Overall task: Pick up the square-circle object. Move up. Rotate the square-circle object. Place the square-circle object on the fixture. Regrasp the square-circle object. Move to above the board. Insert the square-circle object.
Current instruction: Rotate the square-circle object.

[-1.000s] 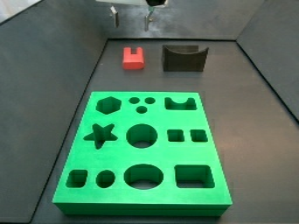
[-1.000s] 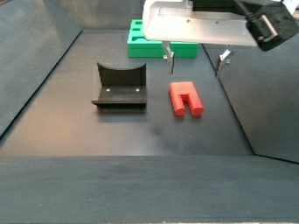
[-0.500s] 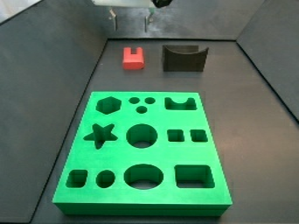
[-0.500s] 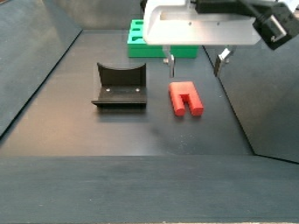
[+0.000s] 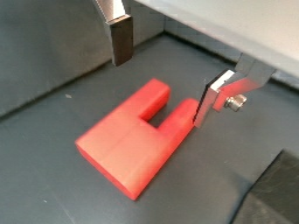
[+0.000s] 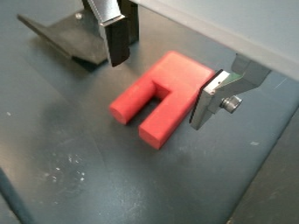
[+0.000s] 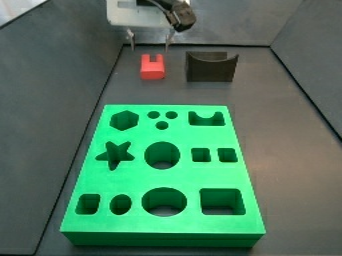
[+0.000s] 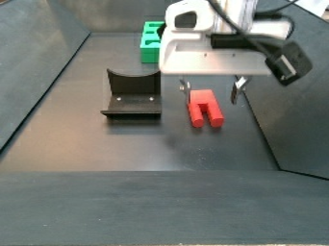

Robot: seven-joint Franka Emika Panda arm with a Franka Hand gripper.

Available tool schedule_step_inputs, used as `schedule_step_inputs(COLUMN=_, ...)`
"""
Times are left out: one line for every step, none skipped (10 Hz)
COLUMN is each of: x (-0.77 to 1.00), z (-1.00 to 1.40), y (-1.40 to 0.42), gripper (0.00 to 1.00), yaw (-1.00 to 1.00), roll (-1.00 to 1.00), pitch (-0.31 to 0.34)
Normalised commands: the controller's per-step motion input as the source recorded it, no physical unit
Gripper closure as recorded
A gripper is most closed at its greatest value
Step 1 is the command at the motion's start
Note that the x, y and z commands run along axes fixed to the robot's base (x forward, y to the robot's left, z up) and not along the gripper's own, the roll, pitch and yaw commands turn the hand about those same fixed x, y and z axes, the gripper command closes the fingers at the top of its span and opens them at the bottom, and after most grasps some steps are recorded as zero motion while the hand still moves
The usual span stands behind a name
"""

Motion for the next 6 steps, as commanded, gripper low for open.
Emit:
schedule_step_inputs(x=0.05, z=-0.86, y=0.0, gripper=0.0, yaw=0.01, roll=-0.06, pitch=-0.026)
schedule_step_inputs(x=0.05, z=-0.66, y=0.01, gripper=0.0, yaw=0.03, roll=-0.08, pitch=-0.025)
schedule_step_inputs(x=0.05, z=-0.54, y=0.01, gripper=0.0, yaw=0.03, roll=-0.09, pitch=-0.033)
schedule_step_inputs(x=0.04, z=-0.43, y=0.01, gripper=0.0, yaw=0.03, roll=-0.09, pitch=-0.04)
schedule_step_inputs(x=0.04, z=-0.28, y=0.01, gripper=0.0, yaw=0.03, roll=-0.1, pitch=-0.045)
schedule_step_inputs(x=0.04, z=-0.18, y=0.01, gripper=0.0, yaw=0.03, roll=-0.1, pitch=-0.047)
